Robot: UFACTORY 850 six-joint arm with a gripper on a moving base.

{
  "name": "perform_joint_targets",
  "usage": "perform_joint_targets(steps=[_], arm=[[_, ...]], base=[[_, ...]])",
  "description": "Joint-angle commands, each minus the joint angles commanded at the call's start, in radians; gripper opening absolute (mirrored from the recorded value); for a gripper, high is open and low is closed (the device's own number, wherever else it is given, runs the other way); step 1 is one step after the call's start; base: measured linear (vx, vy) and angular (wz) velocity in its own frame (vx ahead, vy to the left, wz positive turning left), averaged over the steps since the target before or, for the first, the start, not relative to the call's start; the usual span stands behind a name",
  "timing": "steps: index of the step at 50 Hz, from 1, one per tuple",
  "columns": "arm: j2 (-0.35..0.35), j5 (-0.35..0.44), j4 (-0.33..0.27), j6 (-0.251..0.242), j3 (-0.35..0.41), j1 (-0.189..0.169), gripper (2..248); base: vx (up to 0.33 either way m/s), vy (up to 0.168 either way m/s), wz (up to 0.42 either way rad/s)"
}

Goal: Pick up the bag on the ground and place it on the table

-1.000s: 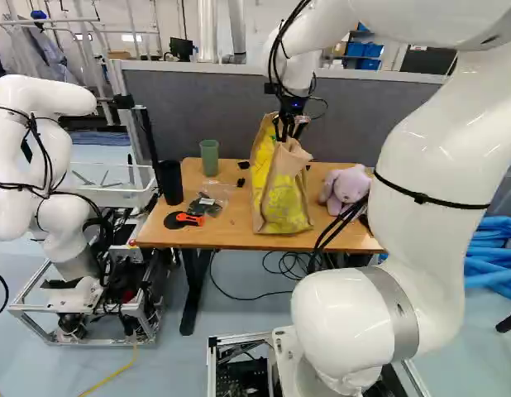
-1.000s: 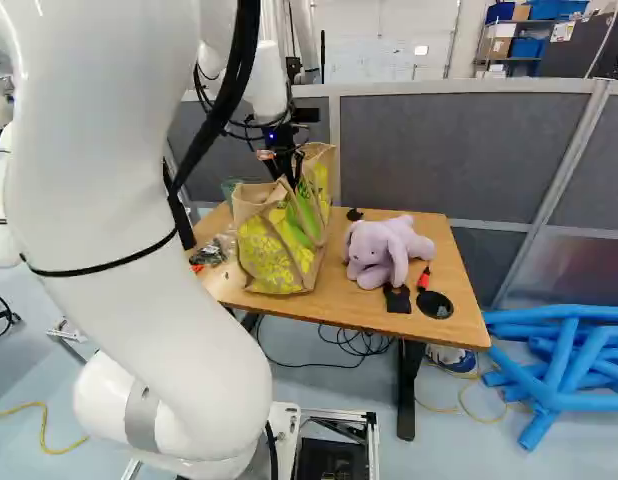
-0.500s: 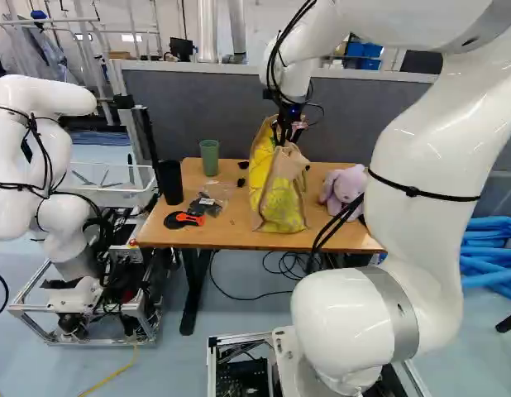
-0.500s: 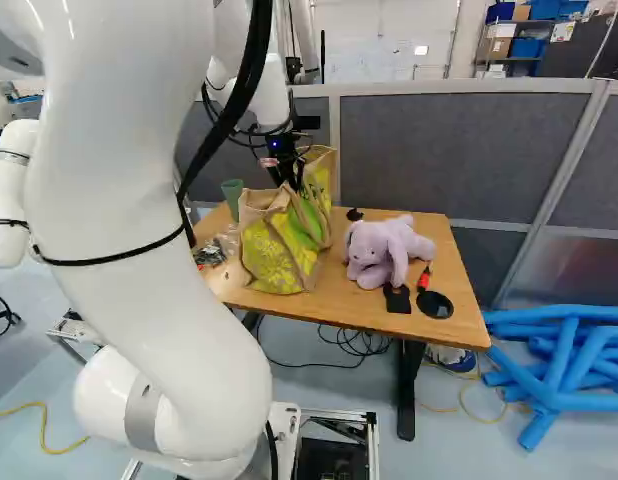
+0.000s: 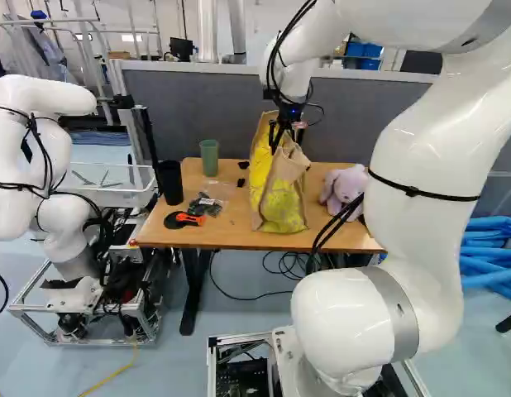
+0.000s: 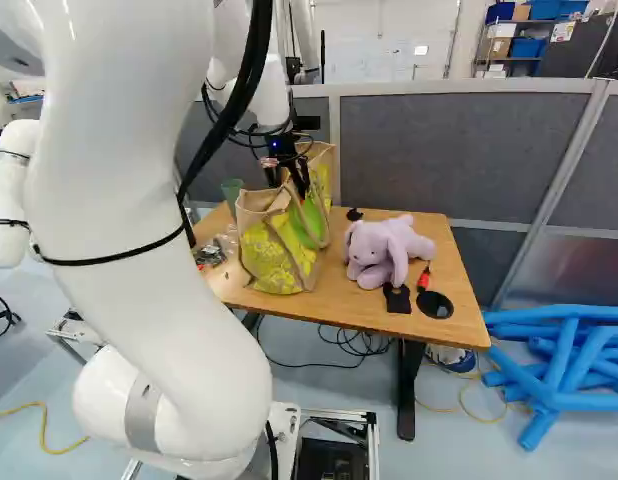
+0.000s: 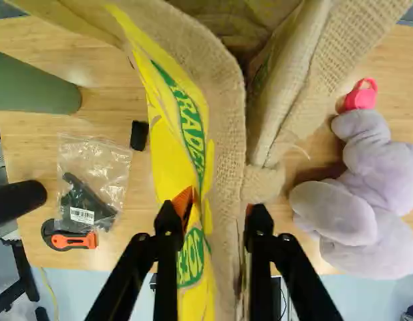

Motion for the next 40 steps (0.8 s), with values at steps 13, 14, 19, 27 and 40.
perform_joint_targets(steps=[13,14,19,27,40], arm=[[0.000,0.000,0.000,0.000,0.000,0.000,205],[0.000,0.000,0.000,0.000,0.000,0.000,205],[0.000,0.000,0.000,0.000,0.000,0.000,242],[0.000,0.000,0.000,0.000,0.000,0.000,247],[0.024,0.000,0.000,0.000,0.001,0.000,247]], base=[[0.000,0.000,0.000],[0.000,0.000,0.000],[0.000,0.000,0.000],[0.000,0.000,0.000],[0.000,0.000,0.000]])
